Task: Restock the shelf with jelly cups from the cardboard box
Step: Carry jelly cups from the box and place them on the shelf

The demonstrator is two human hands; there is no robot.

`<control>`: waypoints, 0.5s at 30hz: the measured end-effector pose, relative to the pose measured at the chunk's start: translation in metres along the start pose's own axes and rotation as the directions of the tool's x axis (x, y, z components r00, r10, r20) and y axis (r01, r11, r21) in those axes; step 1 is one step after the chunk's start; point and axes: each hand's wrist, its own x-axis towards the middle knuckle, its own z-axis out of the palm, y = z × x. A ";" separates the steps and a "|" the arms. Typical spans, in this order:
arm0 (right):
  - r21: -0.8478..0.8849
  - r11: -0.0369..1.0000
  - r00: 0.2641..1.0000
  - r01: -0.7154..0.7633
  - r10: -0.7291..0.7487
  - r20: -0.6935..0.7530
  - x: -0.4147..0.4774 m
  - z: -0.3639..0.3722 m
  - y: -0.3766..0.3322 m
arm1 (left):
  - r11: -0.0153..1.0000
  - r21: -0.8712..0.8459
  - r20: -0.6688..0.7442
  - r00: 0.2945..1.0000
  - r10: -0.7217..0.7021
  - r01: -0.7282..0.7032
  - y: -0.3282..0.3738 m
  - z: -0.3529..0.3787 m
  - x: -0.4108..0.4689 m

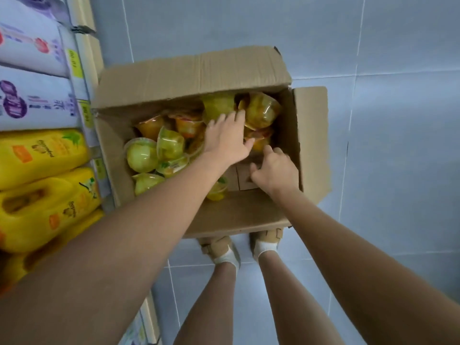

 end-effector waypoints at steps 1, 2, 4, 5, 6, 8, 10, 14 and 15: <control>0.018 1.000 1.000 -0.013 0.013 -0.008 0.003 0.005 0.003 | 1.000 -0.006 -0.007 1.000 0.005 -0.005 0.004 0.004 0.009; 0.036 0.999 1.000 -0.027 0.028 -0.012 0.006 0.010 0.006 | 1.000 -0.009 -0.009 1.000 0.005 -0.006 0.008 0.008 0.018; 0.064 0.996 0.998 -0.055 0.056 -0.002 0.011 0.017 0.013 | 1.000 -0.024 -0.001 1.000 -0.020 0.020 0.016 0.015 0.035; 0.074 0.995 0.998 -0.065 0.065 0.009 0.014 0.020 0.015 | 0.997 -0.052 -0.003 0.999 -0.054 0.054 0.020 0.019 0.043; 0.085 0.993 0.997 -0.076 0.074 0.021 0.017 0.022 0.018 | 0.991 -0.088 -0.006 0.995 -0.099 0.098 0.023 0.021 0.050; 0.111 0.989 0.995 -0.097 0.093 0.039 0.023 0.025 0.021 | 0.974 -0.152 0.001 0.985 -0.173 0.171 0.028 0.026 0.061; 0.128 0.987 0.995 -0.101 0.097 0.038 0.028 0.027 0.021 | 0.958 -0.204 0.005 0.979 -0.203 0.200 0.032 0.028 0.065; 0.152 0.979 0.991 -0.133 0.128 0.044 0.036 0.036 0.019 | 0.953 -0.262 -0.060 0.983 -0.175 0.154 0.021 0.027 0.043; 0.169 0.974 0.988 -0.153 0.147 0.052 0.038 0.038 0.019 | 0.953 -0.268 -0.075 0.983 -0.168 0.143 0.015 0.026 0.032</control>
